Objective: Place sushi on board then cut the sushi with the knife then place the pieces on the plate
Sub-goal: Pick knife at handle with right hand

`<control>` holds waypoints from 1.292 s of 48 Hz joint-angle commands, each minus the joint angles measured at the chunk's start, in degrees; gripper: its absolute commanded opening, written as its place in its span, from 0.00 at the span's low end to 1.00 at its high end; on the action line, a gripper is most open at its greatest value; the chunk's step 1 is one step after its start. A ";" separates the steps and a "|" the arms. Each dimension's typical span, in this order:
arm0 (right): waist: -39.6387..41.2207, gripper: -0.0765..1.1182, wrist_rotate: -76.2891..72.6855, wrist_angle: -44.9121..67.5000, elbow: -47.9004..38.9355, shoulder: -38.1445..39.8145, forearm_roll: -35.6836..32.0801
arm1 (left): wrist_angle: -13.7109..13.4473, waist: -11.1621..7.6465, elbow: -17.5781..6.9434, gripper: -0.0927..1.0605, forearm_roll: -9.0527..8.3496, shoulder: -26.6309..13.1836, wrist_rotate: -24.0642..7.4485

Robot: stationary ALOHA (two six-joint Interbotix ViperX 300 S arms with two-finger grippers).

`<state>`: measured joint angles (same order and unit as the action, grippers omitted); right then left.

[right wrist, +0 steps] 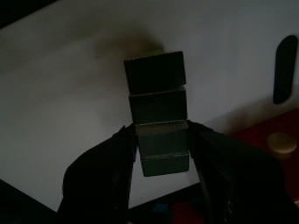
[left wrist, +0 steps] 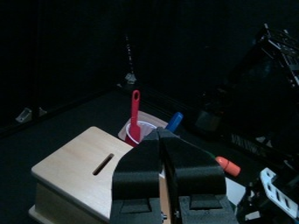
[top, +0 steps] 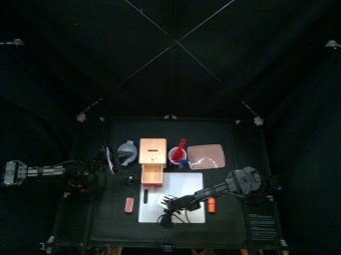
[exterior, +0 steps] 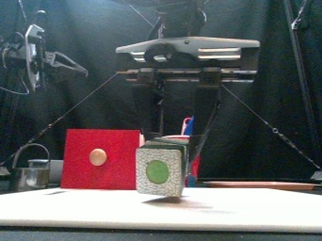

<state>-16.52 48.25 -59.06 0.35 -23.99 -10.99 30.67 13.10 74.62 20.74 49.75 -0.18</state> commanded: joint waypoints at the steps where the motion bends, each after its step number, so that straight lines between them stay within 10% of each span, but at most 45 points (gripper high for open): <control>1: -0.09 0.53 -0.53 0.44 -0.18 2.55 0.18 | 0.62 0.18 -0.70 0.34 -0.09 -0.26 -0.09; 23: 0.26 0.85 0.53 2.37 -0.26 2.46 -1.32 | 1.41 0.79 -0.70 0.34 -0.18 -0.26 -0.09; 62: 11.60 0.85 -37.88 7.82 -13.18 19.42 7.65 | 1.41 1.41 -0.62 0.34 -2.90 -0.26 -0.09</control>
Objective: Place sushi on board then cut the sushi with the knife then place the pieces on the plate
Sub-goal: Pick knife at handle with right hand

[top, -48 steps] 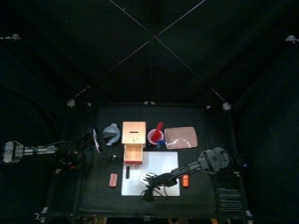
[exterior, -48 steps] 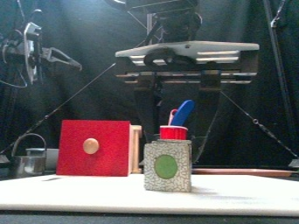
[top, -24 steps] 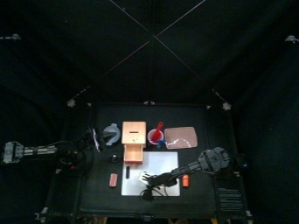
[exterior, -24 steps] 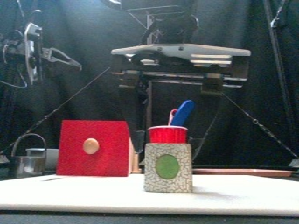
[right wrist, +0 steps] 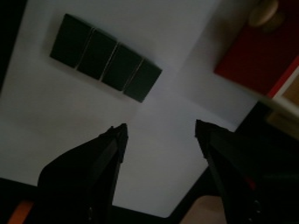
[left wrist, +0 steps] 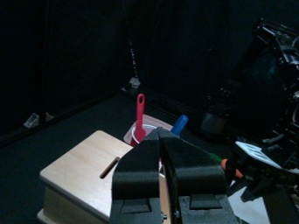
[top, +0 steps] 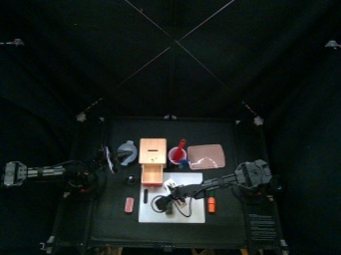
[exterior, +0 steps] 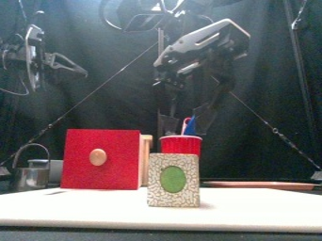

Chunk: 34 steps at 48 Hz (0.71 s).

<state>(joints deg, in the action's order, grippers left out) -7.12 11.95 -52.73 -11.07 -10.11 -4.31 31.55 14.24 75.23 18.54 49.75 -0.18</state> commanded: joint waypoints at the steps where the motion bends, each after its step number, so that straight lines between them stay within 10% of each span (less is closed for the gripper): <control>1: 2.64 0.85 -2.20 1.67 -2.55 6.33 0.97 | 0.53 0.26 -1.14 0.34 -0.97 -0.26 -0.09; 34: 25.05 0.85 -4.48 10.90 -13.27 28.74 0.00 | 0.53 0.35 -1.49 0.34 -1.85 -0.26 -0.09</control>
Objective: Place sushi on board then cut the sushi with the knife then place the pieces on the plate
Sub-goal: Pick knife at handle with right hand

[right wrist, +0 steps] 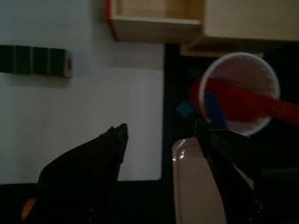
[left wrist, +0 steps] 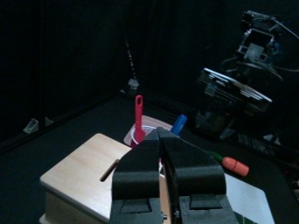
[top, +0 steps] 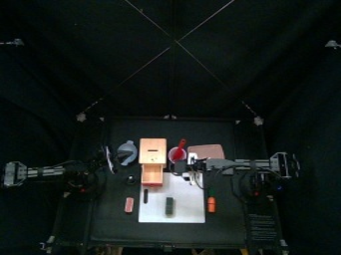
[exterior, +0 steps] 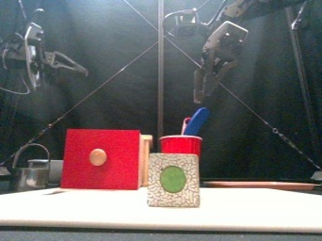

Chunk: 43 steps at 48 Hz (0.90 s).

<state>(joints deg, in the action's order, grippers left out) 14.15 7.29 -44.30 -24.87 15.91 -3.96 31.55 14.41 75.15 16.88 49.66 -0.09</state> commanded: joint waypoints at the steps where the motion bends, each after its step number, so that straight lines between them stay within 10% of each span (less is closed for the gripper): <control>1: 5.01 0.85 0.18 3.34 0.70 2.72 -0.18 | 0.53 0.18 -1.32 0.34 -0.18 -0.18 -0.18; 43: 23.82 0.85 12.48 -25.31 26.72 -26.89 23.73 | 0.44 0.97 0.88 0.34 -0.26 -0.18 -0.18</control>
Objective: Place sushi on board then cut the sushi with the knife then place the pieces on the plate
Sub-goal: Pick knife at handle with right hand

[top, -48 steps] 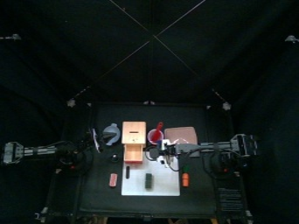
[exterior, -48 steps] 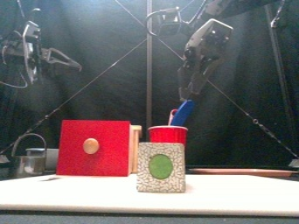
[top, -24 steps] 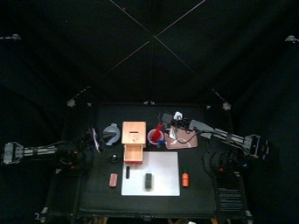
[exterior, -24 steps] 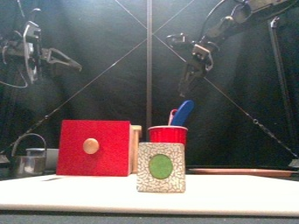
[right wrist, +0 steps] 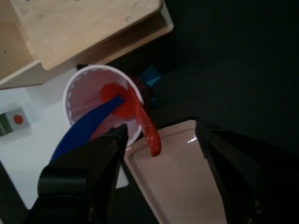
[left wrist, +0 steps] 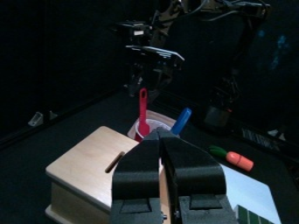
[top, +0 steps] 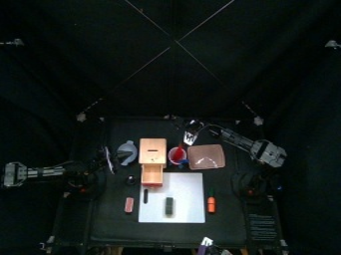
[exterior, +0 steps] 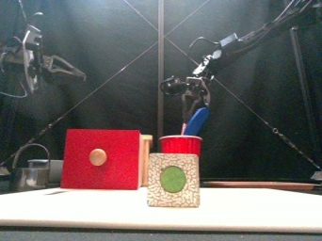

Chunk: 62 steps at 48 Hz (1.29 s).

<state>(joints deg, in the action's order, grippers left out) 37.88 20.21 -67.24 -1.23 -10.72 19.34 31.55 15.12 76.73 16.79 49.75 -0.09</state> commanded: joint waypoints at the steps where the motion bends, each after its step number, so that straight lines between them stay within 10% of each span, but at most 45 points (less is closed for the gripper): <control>1: 0.09 0.85 -0.62 -2.64 3.52 -0.62 0.35 | 0.44 0.26 -0.62 0.34 -0.18 -0.26 -0.18; 34: -2.37 0.83 -1.67 -9.67 12.13 -6.33 -4.22 | 0.44 0.26 0.53 0.34 -0.09 -0.26 -0.09; 62: -4.48 0.38 -2.02 -10.63 11.78 -5.63 -4.39 | 0.44 0.44 0.53 0.34 -0.09 -0.26 -0.09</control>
